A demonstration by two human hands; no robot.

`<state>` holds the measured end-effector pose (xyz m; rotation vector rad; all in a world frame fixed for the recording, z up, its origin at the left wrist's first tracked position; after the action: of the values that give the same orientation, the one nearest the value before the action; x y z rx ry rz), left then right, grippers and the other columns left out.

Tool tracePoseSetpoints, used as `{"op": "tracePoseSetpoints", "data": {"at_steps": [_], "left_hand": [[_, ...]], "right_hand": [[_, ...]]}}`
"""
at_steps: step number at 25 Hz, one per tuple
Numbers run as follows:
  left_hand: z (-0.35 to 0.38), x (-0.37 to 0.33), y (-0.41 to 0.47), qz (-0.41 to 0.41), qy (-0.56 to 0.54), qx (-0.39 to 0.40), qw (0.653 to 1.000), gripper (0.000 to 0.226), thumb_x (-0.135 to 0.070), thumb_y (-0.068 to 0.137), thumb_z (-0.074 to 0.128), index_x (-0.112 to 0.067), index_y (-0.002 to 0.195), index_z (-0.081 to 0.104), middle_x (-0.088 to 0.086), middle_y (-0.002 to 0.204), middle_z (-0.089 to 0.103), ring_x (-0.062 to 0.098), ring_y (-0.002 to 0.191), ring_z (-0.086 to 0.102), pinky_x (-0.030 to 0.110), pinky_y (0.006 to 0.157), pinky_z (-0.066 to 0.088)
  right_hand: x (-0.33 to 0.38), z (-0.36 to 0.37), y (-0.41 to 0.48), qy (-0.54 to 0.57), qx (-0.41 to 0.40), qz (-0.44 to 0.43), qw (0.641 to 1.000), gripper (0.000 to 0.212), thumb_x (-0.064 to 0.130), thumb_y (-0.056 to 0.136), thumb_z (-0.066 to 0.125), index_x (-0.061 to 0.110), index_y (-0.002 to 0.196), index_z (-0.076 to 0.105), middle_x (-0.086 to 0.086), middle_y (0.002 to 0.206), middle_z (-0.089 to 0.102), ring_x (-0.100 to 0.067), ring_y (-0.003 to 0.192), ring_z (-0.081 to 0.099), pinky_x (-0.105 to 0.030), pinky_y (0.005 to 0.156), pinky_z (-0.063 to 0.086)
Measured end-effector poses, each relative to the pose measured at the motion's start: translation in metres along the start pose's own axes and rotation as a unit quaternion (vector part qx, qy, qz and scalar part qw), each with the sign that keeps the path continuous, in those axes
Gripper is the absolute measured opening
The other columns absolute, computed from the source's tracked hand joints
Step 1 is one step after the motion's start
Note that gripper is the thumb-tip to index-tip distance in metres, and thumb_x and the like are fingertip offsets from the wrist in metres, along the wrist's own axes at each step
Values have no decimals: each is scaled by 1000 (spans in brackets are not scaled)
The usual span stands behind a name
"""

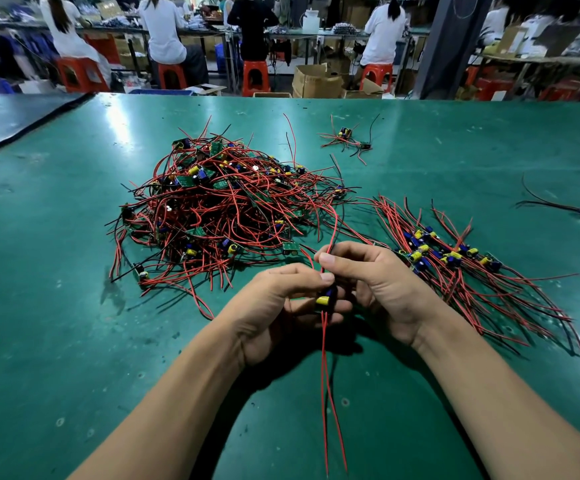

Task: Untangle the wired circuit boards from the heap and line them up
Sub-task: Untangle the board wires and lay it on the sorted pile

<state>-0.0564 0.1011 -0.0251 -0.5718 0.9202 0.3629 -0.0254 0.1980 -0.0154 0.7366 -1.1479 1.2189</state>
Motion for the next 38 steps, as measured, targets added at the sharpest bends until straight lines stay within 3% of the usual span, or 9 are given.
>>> {"op": "tracePoseSetpoints", "data": {"at_steps": [4,8,13,16,20,24,30,34,38], "left_hand": [[-7,-4,5,55,41,-42,997,3,-7,76,74,-6,75,72,23,81,72,29,68,72,34,62,61],[-10,-12,5,139,166,-77,973,13,-5,89,66,-9,81,76,13,80,74,25,67,71,37,67,60],[-6,-12,1,148,147,-56,976,19,-5,92,60,-8,81,76,11,74,72,24,61,67,30,55,57],[-6,-11,0,137,122,-59,981,20,-5,91,60,-6,79,75,13,69,69,23,55,64,28,51,56],[-10,-14,-2,150,129,-85,977,19,-3,89,62,-5,75,74,15,67,69,23,51,64,22,44,49],[-9,-13,0,154,147,-87,973,17,-2,88,63,-3,74,72,14,67,68,21,50,62,22,44,48],[-3,-12,2,140,185,-71,970,20,-4,86,65,-9,69,73,10,63,68,18,50,60,21,45,48],[0,-13,1,129,213,-51,967,21,-3,86,65,-11,68,73,8,62,68,16,46,58,17,42,42],[5,-11,-4,128,244,-28,961,16,-5,87,65,-7,73,72,7,63,68,15,49,59,18,44,42]], "right_hand": [[-1,-11,1,2,-37,-2,999,18,26,64,85,20,75,72,-4,66,61,-14,52,57,-24,46,49],[1,-8,1,-56,-21,-34,998,16,29,70,86,21,74,73,-3,74,66,-16,64,60,-29,57,52],[-7,-2,2,-39,33,-3,999,24,31,79,79,18,98,76,-8,91,70,-21,74,65,-37,67,55],[-9,3,0,-15,69,10,997,31,26,83,76,10,109,75,-12,96,73,-22,73,68,-32,61,57],[-5,-9,5,-89,-12,-34,995,33,35,79,76,12,103,78,-5,79,71,-18,56,51,-23,51,45],[1,-24,5,-133,-83,-68,985,32,47,81,73,21,99,78,-2,49,41,-15,45,34,-20,46,25],[12,-51,6,-109,-204,-109,967,17,35,88,73,19,91,78,-1,46,36,-12,36,24,-15,43,19],[27,-66,3,-64,-258,-162,950,15,14,87,75,16,72,75,0,59,49,-7,39,31,-17,39,24],[28,-76,2,-2,-274,-168,947,13,6,85,75,14,76,70,8,69,65,-4,38,34,-15,40,28]]}}
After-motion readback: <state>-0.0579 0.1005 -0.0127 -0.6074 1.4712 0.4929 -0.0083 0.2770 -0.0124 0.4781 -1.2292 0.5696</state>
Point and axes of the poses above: each hand's wrist, its own y-axis towards the middle knuckle, its own z-axis out of the palm, x = y × z, the point moved 9 cm from there along y, towards the middle knuckle
